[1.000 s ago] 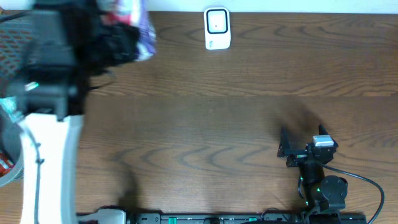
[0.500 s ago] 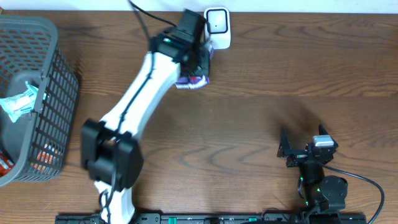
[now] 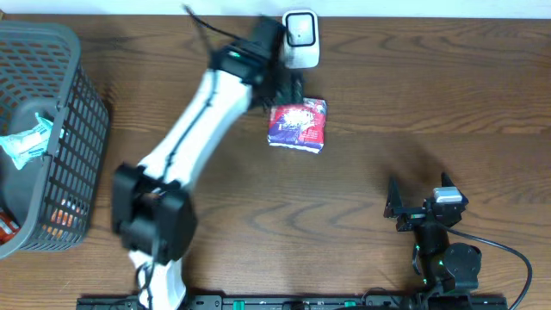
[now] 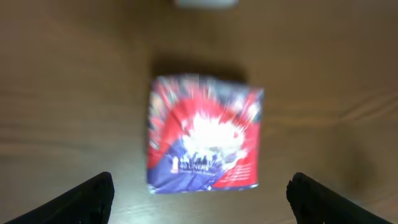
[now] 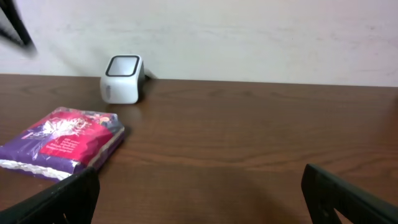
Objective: Scan the item barcode
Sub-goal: 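Carry the purple-red pack to the scanner and release it on the table, then reach the left gripper back into the basket and grasp the red snack bar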
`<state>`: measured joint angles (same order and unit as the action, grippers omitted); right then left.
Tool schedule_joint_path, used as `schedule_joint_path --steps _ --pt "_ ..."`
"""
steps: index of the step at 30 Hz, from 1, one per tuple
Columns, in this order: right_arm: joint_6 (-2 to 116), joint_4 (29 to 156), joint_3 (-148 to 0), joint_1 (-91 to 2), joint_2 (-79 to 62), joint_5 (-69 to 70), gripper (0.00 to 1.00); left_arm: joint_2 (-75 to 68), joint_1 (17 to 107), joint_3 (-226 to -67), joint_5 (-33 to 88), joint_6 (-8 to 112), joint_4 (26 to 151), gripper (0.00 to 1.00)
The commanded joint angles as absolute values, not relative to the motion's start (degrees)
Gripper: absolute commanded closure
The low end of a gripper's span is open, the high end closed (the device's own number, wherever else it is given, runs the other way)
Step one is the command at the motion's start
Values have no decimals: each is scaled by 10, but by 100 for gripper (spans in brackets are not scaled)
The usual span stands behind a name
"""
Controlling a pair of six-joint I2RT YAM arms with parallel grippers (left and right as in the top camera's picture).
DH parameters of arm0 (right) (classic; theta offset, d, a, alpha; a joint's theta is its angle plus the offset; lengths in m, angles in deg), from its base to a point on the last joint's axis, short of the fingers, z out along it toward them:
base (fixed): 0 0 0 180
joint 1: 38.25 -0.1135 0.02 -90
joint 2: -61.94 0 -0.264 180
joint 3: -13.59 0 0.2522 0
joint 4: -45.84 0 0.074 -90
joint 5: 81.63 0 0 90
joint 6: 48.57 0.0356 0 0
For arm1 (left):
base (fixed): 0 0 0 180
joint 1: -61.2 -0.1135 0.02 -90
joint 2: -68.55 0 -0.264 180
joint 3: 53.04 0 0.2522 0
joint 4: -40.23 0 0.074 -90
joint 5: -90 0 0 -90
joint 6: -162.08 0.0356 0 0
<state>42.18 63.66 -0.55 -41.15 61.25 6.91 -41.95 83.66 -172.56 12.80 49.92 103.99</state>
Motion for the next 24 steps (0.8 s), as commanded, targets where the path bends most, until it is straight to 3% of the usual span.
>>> schedule_joint_path --steps 1,8,14,18,21,22,24 --pt "416 639 -5 -409 616 72 1 -298 761 -1771 127 547 1036 11" --pt "416 639 -5 -409 616 72 1 -174 516 -1770 -53 581 1040 4" --pt "416 639 -5 -409 616 72 1 -178 316 -1761 -56 578 1113 1" --pt "416 639 -5 -409 616 72 1 -188 250 -1711 -52 517 1167 1" --pt "416 639 -5 -409 616 72 1 -199 241 -1668 -48 517 1207 43" --pt "416 639 -5 -409 616 72 1 -203 241 -1643 -47 517 1216 44" --pt "416 639 -5 -409 616 72 1 -210 244 -1602 -48 517 1214 33"
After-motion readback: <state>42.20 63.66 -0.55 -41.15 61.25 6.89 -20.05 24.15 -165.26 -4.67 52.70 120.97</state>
